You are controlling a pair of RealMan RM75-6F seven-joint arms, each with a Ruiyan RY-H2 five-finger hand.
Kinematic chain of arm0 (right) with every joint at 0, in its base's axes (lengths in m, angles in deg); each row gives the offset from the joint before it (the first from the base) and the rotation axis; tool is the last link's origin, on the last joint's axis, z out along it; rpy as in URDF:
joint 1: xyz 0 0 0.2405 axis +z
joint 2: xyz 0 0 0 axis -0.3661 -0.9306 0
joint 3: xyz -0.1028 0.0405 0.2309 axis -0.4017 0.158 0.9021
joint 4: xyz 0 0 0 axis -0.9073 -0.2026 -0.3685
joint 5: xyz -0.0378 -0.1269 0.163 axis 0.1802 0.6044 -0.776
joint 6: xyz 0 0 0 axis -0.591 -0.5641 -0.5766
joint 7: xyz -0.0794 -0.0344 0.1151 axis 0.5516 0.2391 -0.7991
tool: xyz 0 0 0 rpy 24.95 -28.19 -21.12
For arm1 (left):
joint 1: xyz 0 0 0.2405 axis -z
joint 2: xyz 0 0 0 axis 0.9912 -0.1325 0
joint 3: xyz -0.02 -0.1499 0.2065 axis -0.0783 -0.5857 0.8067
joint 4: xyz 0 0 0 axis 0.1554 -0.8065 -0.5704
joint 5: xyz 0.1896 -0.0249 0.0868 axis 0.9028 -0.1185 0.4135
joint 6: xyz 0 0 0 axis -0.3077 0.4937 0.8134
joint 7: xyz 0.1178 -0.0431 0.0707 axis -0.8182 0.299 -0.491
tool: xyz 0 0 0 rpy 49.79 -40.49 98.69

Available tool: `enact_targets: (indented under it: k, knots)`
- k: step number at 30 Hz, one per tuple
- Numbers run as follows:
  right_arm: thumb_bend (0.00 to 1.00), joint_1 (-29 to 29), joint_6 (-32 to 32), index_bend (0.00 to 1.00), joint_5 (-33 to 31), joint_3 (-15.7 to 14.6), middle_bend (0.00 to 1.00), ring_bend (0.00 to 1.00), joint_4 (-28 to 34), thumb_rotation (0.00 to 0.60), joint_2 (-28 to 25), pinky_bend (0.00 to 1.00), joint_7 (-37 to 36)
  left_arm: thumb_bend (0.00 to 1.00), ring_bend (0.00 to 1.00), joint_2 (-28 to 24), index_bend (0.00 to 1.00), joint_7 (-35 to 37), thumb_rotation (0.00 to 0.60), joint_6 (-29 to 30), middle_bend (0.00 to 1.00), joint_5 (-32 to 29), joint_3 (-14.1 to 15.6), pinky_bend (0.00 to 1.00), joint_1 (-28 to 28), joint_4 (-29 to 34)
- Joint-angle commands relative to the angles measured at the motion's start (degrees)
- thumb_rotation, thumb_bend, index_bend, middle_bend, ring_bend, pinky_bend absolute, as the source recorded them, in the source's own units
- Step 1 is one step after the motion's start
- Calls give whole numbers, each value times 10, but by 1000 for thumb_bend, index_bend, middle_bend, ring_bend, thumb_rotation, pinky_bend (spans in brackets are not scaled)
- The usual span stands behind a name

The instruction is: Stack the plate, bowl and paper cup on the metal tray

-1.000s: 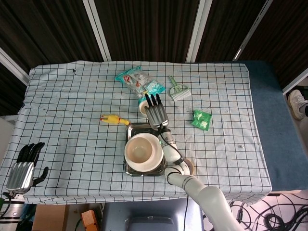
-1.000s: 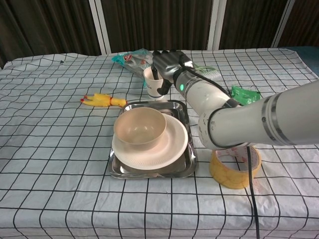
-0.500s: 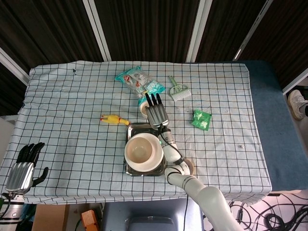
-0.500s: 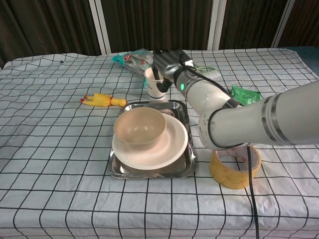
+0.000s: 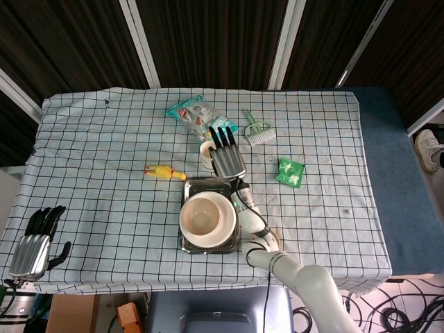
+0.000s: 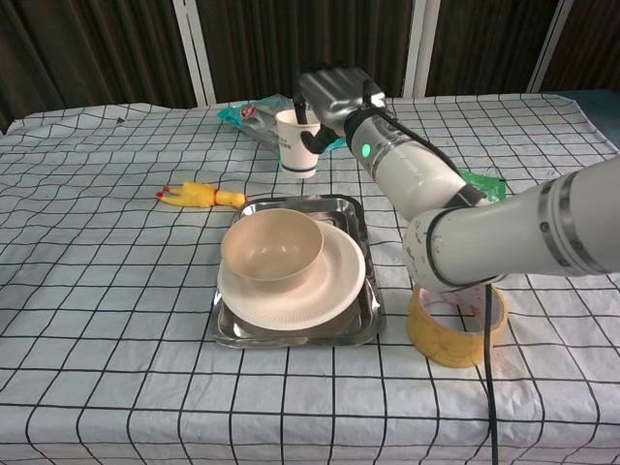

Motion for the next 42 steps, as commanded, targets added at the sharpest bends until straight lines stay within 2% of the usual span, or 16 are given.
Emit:
enact_targets:
  k: [1, 6, 10, 13, 17, 22, 26, 29, 32, 42]
  knots:
    - [476, -33, -51, 598, 21, -11, 30, 0, 88, 600, -43, 0, -14, 423, 0, 1, 0, -3, 600, 0, 66, 2, 1, 25, 0, 1]
    - [477, -87, -98, 587, 48, -41, 30, 0, 250, 600, -111, 0, 12, 422, 0, 4, 0, -12, 600, 6, 65, 7, 3, 25, -1, 3]
    - [476, -129, -135, 584, 82, -79, 30, 0, 394, 600, -172, 0, 51, 422, 0, 7, 0, -19, 600, 7, 66, 10, 5, 25, -2, 4]
    - [476, -149, -147, 581, 91, -94, 30, 0, 477, 600, -202, 0, 79, 423, 0, 9, 0, -24, 600, 8, 66, 12, 6, 25, -2, 5]
    - [477, -164, -149, 581, 106, -117, 30, 0, 543, 600, -225, 0, 110, 423, 0, 10, 0, -30, 600, 8, 66, 15, 8, 25, -2, 6]
    - [477, -178, -150, 576, 129, -146, 30, 0, 578, 600, -236, 0, 139, 422, 0, 11, 0, -31, 600, 12, 66, 17, 10, 25, -4, 6]
    - [476, -181, -151, 574, 135, -151, 30, 0, 582, 600, -239, 0, 146, 422, 0, 11, 0, -31, 600, 13, 65, 18, 9, 25, -4, 6]
    - [477, -189, -158, 574, 153, -167, 30, 0, 588, 600, -246, 0, 167, 422, 0, 10, 0, -30, 600, 13, 65, 18, 9, 25, -4, 6]
    - [477, -196, -149, 576, 165, -189, 30, 0, 577, 600, -242, 0, 187, 422, 0, 11, 0, -32, 600, 10, 66, 19, 10, 25, -3, 6]
    - [476, -210, -132, 569, 188, -211, 30, 0, 528, 600, -216, 0, 194, 421, 0, 12, 0, -33, 600, 10, 65, 19, 11, 25, -3, 6]
